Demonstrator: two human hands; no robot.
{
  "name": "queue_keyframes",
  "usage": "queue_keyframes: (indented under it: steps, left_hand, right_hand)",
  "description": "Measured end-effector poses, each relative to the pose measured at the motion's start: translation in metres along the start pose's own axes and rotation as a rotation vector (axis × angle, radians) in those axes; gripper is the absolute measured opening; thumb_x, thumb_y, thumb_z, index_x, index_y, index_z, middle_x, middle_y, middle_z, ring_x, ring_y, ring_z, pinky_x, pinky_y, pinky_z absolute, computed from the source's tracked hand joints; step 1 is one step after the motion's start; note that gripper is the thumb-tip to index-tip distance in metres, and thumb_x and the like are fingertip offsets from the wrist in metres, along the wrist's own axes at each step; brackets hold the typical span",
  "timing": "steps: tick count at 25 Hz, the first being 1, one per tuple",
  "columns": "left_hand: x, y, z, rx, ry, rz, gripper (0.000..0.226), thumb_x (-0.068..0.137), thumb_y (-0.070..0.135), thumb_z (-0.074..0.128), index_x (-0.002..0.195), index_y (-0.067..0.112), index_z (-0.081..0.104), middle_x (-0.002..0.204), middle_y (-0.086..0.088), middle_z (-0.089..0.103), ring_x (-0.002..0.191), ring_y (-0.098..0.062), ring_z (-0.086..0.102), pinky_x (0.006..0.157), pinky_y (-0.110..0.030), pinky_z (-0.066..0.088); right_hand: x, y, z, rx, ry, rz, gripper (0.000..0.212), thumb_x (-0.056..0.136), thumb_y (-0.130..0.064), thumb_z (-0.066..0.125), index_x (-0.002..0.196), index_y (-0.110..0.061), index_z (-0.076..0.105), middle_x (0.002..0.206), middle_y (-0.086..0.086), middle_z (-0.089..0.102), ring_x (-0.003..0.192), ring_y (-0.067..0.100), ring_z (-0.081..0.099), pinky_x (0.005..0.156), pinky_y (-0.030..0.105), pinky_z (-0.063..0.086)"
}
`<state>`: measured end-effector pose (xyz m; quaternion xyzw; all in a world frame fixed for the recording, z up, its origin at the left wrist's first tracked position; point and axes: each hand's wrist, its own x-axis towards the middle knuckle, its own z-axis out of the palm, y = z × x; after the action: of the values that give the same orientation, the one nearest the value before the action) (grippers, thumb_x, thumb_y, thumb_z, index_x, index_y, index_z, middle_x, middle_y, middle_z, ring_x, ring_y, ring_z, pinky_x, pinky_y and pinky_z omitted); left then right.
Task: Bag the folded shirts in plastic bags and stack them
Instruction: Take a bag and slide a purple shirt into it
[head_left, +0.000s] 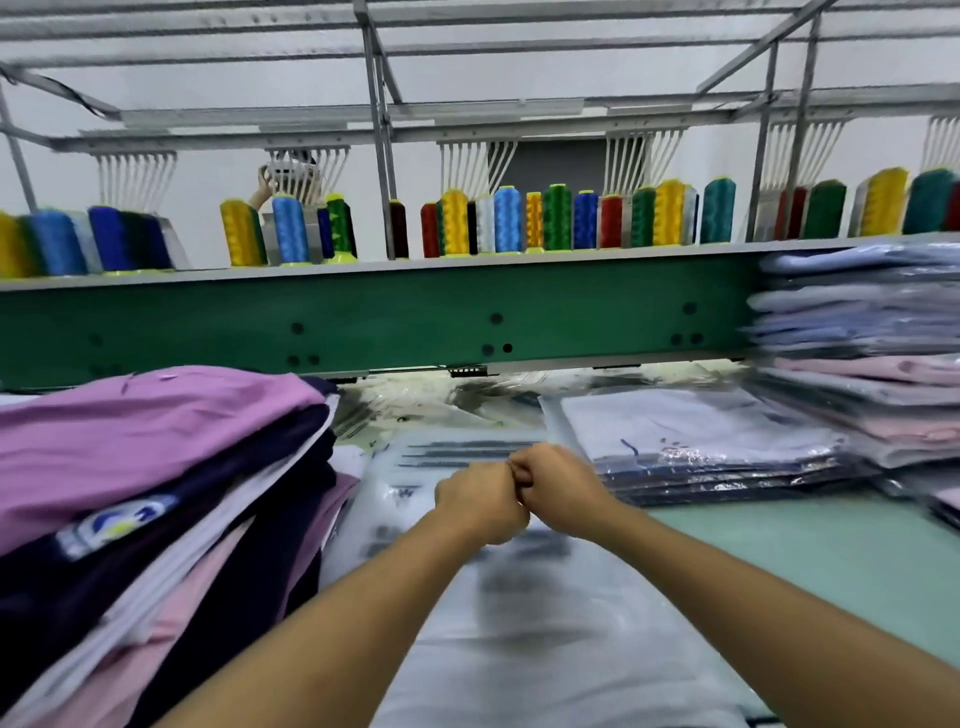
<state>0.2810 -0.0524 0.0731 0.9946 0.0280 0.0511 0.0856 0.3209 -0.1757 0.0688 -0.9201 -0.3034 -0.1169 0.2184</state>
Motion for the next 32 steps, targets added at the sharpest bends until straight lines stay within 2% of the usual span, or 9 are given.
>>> queue_keyframes:
  steps: [5, 8, 10, 14, 18, 21, 25, 29, 32]
  left_hand:
    - [-0.027, -0.037, 0.035, -0.055, -0.343, -0.105, 0.090, 0.073, 0.078, 0.055, 0.142, 0.023, 0.041, 0.151, -0.005, 0.042, 0.136, -0.029, 0.042, 0.108, -0.045, 0.038]
    - [-0.037, -0.063, 0.056, -0.085, -0.230, -0.132, 0.096, 0.079, 0.086, 0.040, 0.157, 0.036, 0.016, 0.168, 0.005, 0.004, 0.153, -0.030, 0.004, 0.121, -0.056, 0.005]
    - [-0.032, -0.068, 0.062, -0.096, -0.175, -0.152, 0.088, 0.085, 0.083, 0.035, 0.157, 0.039, 0.014, 0.168, 0.006, 0.000, 0.154, -0.029, -0.001, 0.120, -0.058, 0.000]
    - [-0.022, -0.059, 0.069, -0.132, -0.066, -0.176, 0.063, 0.094, 0.069, 0.034, 0.149, 0.038, 0.032, 0.164, 0.003, 0.019, 0.152, -0.032, 0.010, 0.117, -0.062, 0.007]
    - [-0.026, -0.057, 0.070, -0.235, 0.237, -0.111, 0.008, 0.098, 0.035, 0.044, 0.094, 0.032, 0.050, 0.110, 0.011, 0.063, 0.115, -0.024, 0.054, 0.098, -0.050, 0.037]
    - [-0.036, -0.058, 0.065, -0.329, 0.407, -0.085, 0.010, 0.099, 0.031, 0.048, 0.092, 0.028, 0.054, 0.093, 0.006, 0.067, 0.094, -0.023, 0.061, 0.085, -0.043, 0.047]
    - [-0.046, -0.045, 0.057, -0.365, 0.648, 0.105, 0.014, 0.097, 0.040, 0.054, 0.107, 0.031, 0.058, 0.105, 0.011, 0.066, 0.099, -0.013, 0.060, 0.085, -0.034, 0.046]
    - [-0.058, -0.022, 0.060, -0.394, 0.338, 0.358, 0.051, 0.088, 0.076, 0.042, 0.125, 0.042, 0.047, 0.120, 0.016, 0.064, 0.106, -0.005, 0.057, 0.086, -0.029, 0.047]
    - [-0.058, -0.019, 0.066, -0.338, 0.355, 0.399, 0.040, 0.091, 0.067, 0.049, 0.118, 0.038, 0.053, 0.118, 0.021, 0.066, 0.108, -0.002, 0.059, 0.091, -0.031, 0.049]
  right_hand:
    - [-0.029, 0.007, 0.017, 0.014, -0.239, -0.064, 0.025, 0.080, -0.019, 0.062, 0.065, -0.021, 0.042, 0.064, -0.005, 0.049, 0.068, 0.021, 0.047, 0.062, 0.037, 0.037]
    - [-0.042, 0.032, 0.023, -0.019, -0.241, -0.012, 0.009, 0.084, -0.029, 0.063, 0.083, -0.023, 0.056, 0.086, -0.006, 0.056, 0.082, 0.021, 0.057, 0.069, 0.034, 0.043]
    - [-0.044, 0.048, 0.022, -0.006, -0.151, 0.089, 0.015, 0.089, -0.036, 0.065, 0.097, -0.027, 0.056, 0.100, -0.007, 0.047, 0.088, 0.017, 0.053, 0.072, 0.031, 0.044]
    - [-0.040, 0.068, 0.020, 0.249, -0.135, 0.251, 0.026, 0.092, -0.037, 0.071, 0.111, -0.025, 0.057, 0.096, -0.001, 0.057, 0.074, 0.012, 0.056, 0.063, 0.023, 0.044]
    - [-0.037, 0.071, 0.019, 0.578, -0.103, 0.332, 0.018, 0.091, -0.022, 0.073, 0.106, -0.023, 0.064, 0.088, 0.005, 0.066, 0.065, 0.014, 0.060, 0.055, 0.022, 0.046]
    - [-0.038, 0.062, 0.015, 0.773, -0.093, 0.319, 0.016, 0.091, -0.013, 0.070, 0.105, -0.020, 0.067, 0.075, 0.006, 0.066, 0.060, 0.013, 0.057, 0.051, 0.026, 0.043]
    - [-0.038, 0.046, 0.006, 0.985, -0.012, 0.347, 0.017, 0.093, -0.005, 0.060, 0.103, -0.014, 0.070, 0.066, 0.004, 0.059, 0.053, 0.018, 0.054, 0.043, 0.025, 0.035]
    - [-0.043, 0.036, 0.001, 0.999, 0.000, 0.518, 0.018, 0.093, -0.005, 0.056, 0.104, -0.012, 0.069, 0.075, 0.006, 0.058, 0.046, 0.018, 0.050, 0.043, 0.022, 0.031]
    - [-0.049, 0.038, -0.003, 0.838, -0.078, 0.548, 0.017, 0.093, -0.007, 0.057, 0.106, -0.014, 0.063, 0.067, 0.004, 0.050, 0.042, 0.013, 0.040, 0.042, 0.021, 0.025]
